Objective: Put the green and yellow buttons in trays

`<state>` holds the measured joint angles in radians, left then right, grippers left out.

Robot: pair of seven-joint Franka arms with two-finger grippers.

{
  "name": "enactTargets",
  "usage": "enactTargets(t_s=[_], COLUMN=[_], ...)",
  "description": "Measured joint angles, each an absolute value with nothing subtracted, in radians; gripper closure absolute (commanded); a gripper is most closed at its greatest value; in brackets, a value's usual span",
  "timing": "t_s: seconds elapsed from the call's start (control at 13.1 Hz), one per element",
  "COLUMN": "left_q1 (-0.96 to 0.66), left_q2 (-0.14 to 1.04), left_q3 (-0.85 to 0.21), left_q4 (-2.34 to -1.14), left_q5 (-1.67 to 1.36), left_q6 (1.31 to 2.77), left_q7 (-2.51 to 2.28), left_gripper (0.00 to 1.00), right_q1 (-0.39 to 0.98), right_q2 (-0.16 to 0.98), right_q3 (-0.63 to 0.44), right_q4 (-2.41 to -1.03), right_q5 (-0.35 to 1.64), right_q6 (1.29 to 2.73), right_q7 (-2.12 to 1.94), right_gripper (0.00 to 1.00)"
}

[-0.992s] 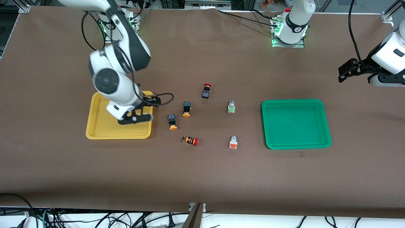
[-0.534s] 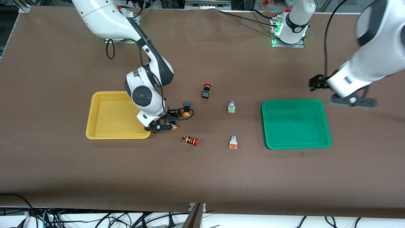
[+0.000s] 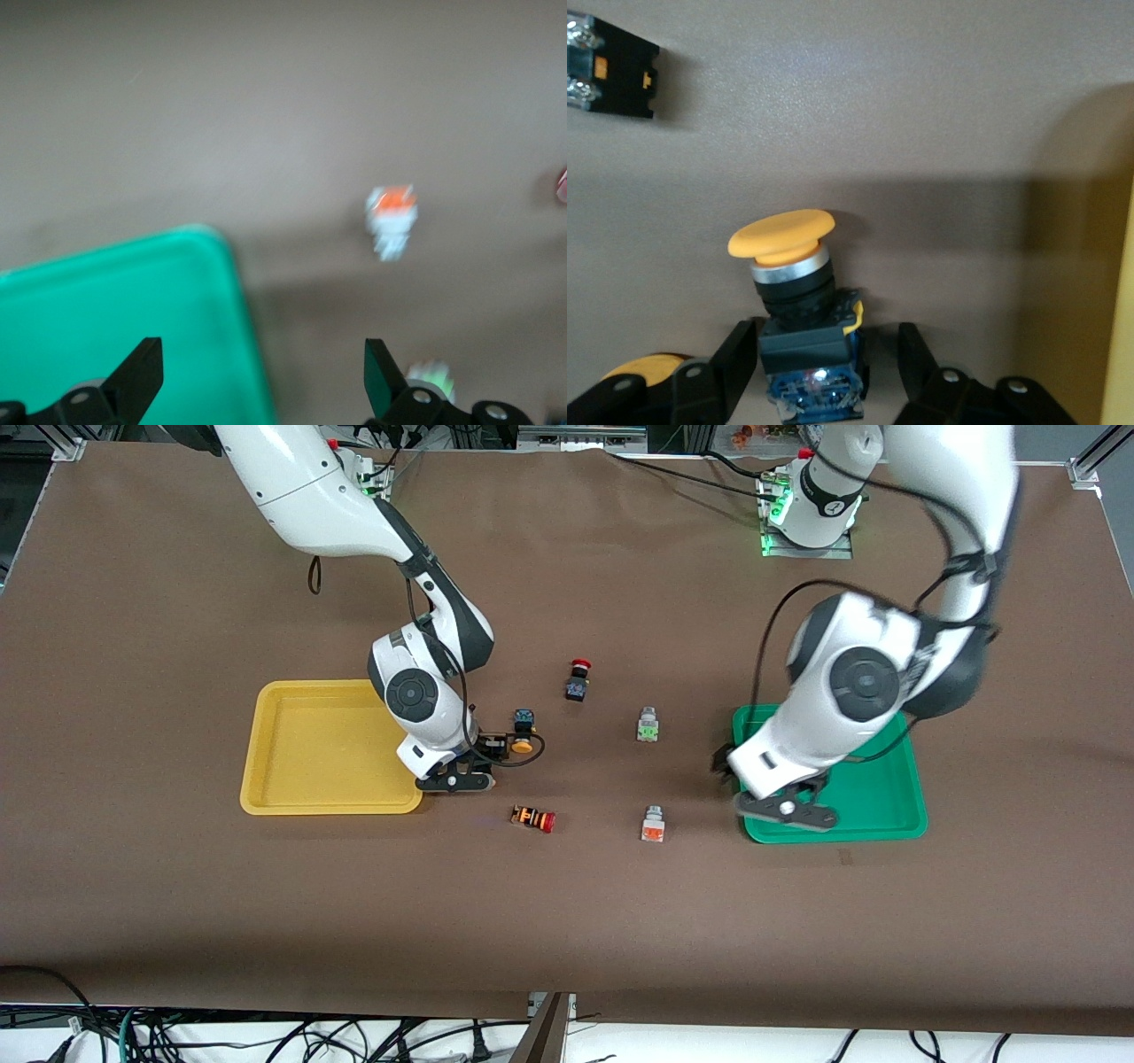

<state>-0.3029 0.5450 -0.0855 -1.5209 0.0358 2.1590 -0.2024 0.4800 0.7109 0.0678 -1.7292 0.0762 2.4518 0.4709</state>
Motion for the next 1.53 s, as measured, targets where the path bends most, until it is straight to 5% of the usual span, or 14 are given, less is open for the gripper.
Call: enactTargets(t_s=[0.08, 0.38, 0.61, 0.69, 0.84, 0.92, 1.07, 1.22, 1.53], left_q1=[-0.321, -0.37, -0.384, -0.387, -0.387, -0.387, -0.388, -0.399, -0.416], left_q2=[0.59, 0.771, 0.887, 0.907, 0.909, 0.908, 0.906, 0.897, 0.888], left_q3=[-0.085, -0.085, -0.085, -0.085, -0.081, -0.081, -0.081, -0.084, -0.084], left_q4=[-1.52, -1.528, -1.554, -1.557, -1.557, -1.558, -1.559, -1.565, -1.572], left_q5=[0.036, 0.036, 0.036, 0.037, 0.037, 0.037, 0.037, 0.037, 0.037], left_q6=[2.26, 2.614, 2.833, 2.861, 2.869, 2.869, 2.869, 2.869, 2.865], left_q7=[-0.219, -0.227, -0.228, -0.227, -0.227, -0.227, -0.227, -0.227, -0.228], left_gripper=[0.0, 0.0, 0.0, 0.09, 0.7, 0.8, 0.9, 0.9, 0.96], right_q1=[0.48, 0.465, 0.441, 0.437, 0.429, 0.424, 0.421, 0.419, 0.425], right_q2=[0.705, 0.623, 0.524, 0.495, 0.451, 0.436, 0.42, 0.42, 0.408], right_q3=[0.066, 0.032, -0.068, -0.117, -0.211, -0.244, -0.284, -0.3, -0.294], right_q4=[-1.728, -1.705, -1.715, -1.741, -1.827, -1.879, -1.987, -2.069, -2.081], right_q5=[0.076, 0.076, 0.076, 0.076, 0.077, 0.079, 0.079, 0.09, 0.142], right_q6=[2.449, 2.28, 2.123, 2.101, 2.098, 2.113, 2.193, 2.275, 2.291], right_q7=[0.469, 0.384, 0.223, 0.158, 0.029, -0.01, -0.049, -0.058, -0.056], right_gripper=[0.87, 0.87, 0.71, 0.71, 0.71, 0.71, 0.52, 0.06, 0.01])
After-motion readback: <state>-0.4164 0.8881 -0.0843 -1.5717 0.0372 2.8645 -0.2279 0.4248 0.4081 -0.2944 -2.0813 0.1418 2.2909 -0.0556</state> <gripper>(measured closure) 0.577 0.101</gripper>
